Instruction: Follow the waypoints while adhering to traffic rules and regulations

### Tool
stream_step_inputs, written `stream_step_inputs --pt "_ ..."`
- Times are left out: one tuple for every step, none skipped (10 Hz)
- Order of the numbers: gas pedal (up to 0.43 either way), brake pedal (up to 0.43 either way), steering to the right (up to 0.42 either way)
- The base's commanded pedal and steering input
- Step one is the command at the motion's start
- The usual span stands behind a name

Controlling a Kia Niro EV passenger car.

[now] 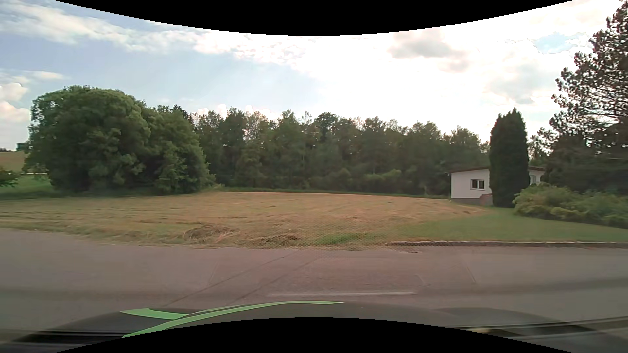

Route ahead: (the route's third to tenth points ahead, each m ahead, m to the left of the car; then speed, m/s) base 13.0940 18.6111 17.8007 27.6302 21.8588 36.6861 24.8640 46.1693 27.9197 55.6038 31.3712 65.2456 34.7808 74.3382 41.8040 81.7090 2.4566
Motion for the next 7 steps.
stream_step_inputs --pt "0.000 0.000 -0.587" --pt "0.000 0.000 -0.589" --pt "0.000 0.000 -0.587" --pt "0.000 0.000 -0.587" --pt "0.000 0.000 -0.588" --pt "0.000 0.000 -0.589" --pt "0.000 0.000 -0.589"
